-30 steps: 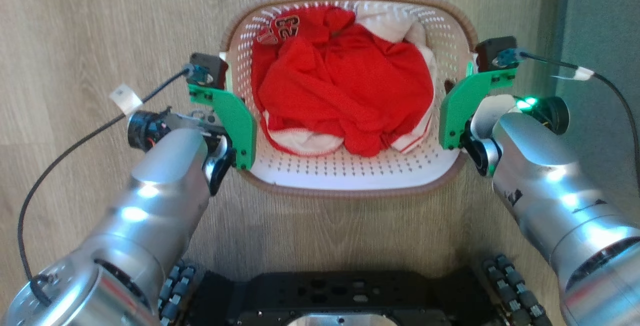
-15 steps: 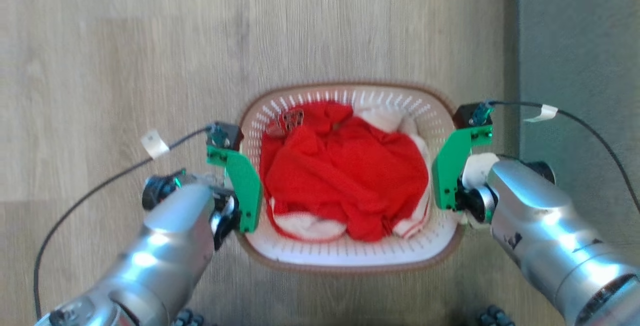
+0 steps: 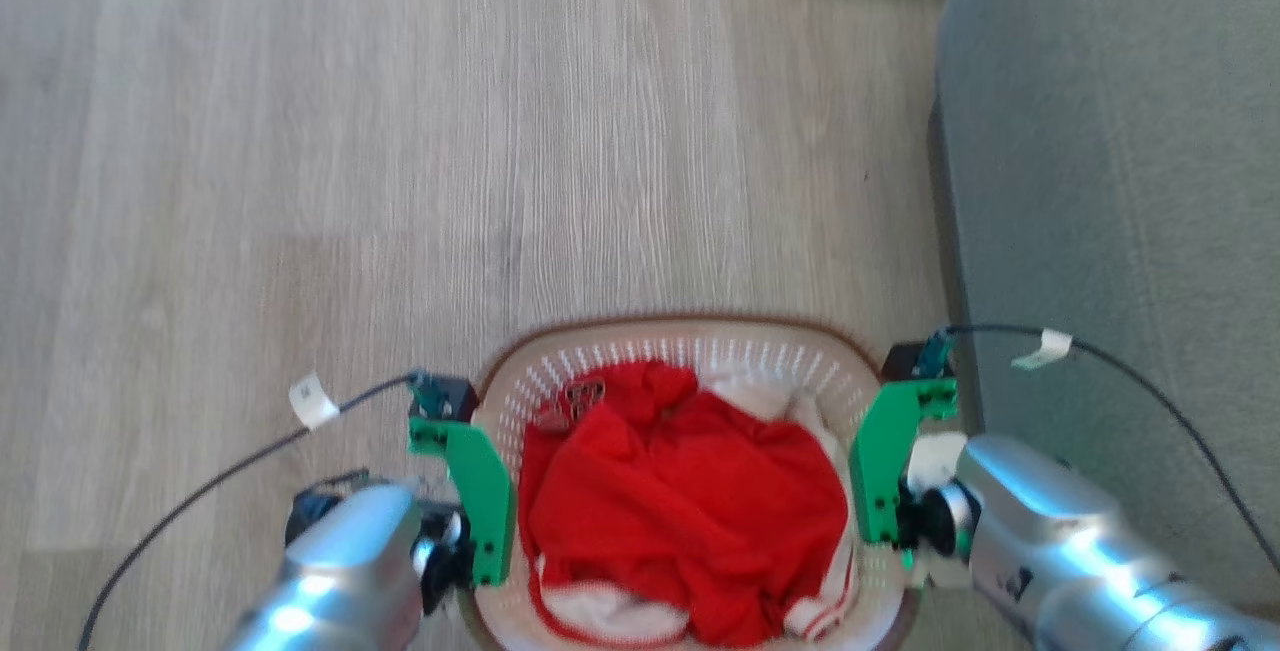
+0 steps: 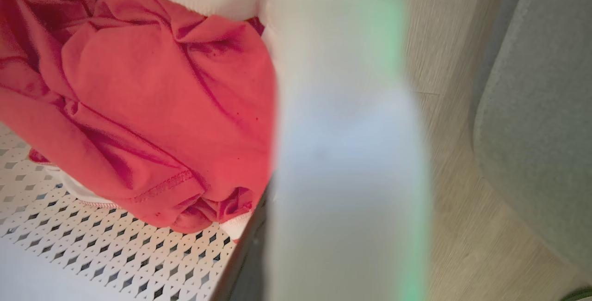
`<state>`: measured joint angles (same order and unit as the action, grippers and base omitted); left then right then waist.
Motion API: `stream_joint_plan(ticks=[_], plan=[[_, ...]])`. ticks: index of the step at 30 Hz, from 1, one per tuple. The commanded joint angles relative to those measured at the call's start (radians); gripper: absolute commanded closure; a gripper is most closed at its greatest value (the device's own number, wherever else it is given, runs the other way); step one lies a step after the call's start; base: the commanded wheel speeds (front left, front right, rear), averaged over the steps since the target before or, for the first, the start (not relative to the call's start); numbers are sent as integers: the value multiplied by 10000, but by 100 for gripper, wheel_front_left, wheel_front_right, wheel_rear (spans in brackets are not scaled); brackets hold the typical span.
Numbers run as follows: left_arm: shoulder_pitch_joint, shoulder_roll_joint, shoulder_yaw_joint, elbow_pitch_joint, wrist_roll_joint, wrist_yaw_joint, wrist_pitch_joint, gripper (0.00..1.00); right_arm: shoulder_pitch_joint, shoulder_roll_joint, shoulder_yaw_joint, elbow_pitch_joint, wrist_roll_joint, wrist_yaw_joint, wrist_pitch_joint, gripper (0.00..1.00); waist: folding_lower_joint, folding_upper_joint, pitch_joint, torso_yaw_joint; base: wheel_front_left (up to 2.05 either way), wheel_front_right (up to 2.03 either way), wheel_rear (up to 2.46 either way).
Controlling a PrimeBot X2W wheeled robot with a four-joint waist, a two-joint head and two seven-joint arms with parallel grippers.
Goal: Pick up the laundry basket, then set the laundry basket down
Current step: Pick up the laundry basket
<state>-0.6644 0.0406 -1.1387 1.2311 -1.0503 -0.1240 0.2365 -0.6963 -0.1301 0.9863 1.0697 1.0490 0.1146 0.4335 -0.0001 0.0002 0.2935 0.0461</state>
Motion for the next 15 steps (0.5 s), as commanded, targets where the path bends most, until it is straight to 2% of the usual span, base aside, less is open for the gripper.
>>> stream_joint_plan(ticks=[1, 8, 15], plan=[[45, 185, -19, -97, -23, -63, 11, 100, 339, 385, 280, -346, 115, 161, 108, 100, 1, -2, -868, -22, 0, 0, 0], [595, 397, -243, -342, -292, -65, 387, 100, 696, 600, 754, -308, 478, 161, 329, 100, 1, -2, -1799, -2, 0, 0, 0], [1208, 373, -381, -475, -606, -66, 674, 100, 1139, 681, 1090, -217, 850, 161, 387, 100, 1, -2, -2663, 101, 0, 0, 0]])
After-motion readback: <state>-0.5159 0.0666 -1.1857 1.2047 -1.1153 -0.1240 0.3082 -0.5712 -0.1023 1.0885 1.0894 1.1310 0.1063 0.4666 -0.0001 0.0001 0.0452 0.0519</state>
